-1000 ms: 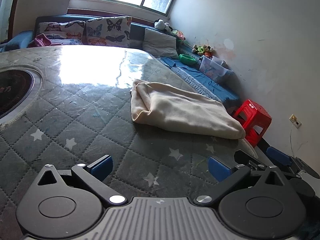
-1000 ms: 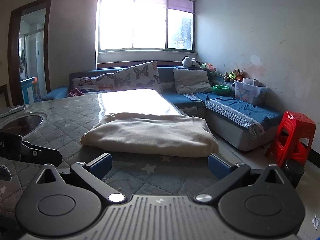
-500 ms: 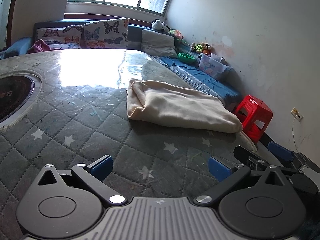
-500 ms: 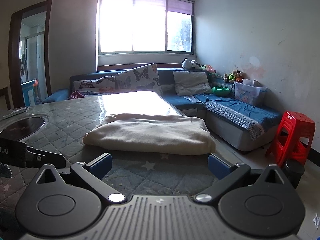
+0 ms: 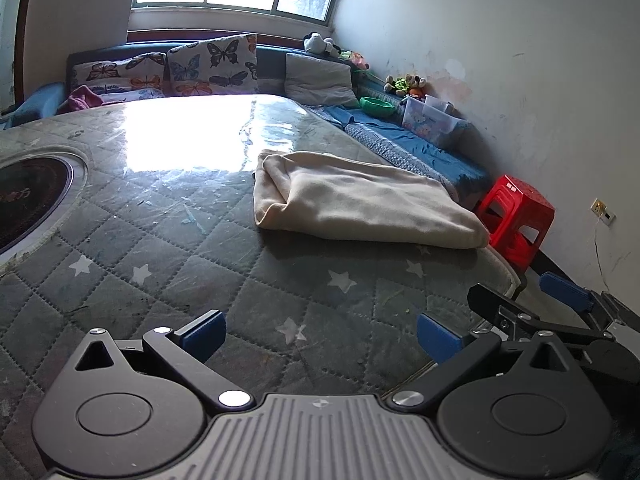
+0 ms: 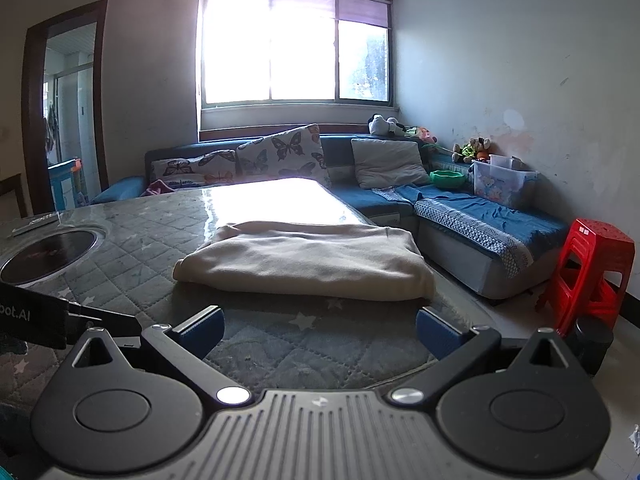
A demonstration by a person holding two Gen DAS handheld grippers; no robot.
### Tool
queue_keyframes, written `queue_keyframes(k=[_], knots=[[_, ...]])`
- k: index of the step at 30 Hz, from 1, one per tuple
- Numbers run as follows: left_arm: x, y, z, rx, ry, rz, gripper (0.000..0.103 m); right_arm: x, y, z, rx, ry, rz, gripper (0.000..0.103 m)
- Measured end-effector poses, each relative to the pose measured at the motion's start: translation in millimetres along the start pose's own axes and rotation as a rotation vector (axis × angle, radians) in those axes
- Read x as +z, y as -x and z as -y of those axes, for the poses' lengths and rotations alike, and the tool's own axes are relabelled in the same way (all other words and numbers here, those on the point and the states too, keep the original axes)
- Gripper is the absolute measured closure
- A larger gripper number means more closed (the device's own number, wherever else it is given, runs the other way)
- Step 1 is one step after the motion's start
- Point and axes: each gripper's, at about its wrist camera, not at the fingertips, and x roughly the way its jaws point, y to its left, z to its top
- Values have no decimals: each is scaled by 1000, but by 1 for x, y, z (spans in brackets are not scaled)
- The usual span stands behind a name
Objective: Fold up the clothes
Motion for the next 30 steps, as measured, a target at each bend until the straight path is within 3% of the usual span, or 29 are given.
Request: queue_keyframes(k=[30], knots=[[-1, -8, -4, 16, 0, -32, 0, -2, -8, -5, 7, 3, -34, 0]])
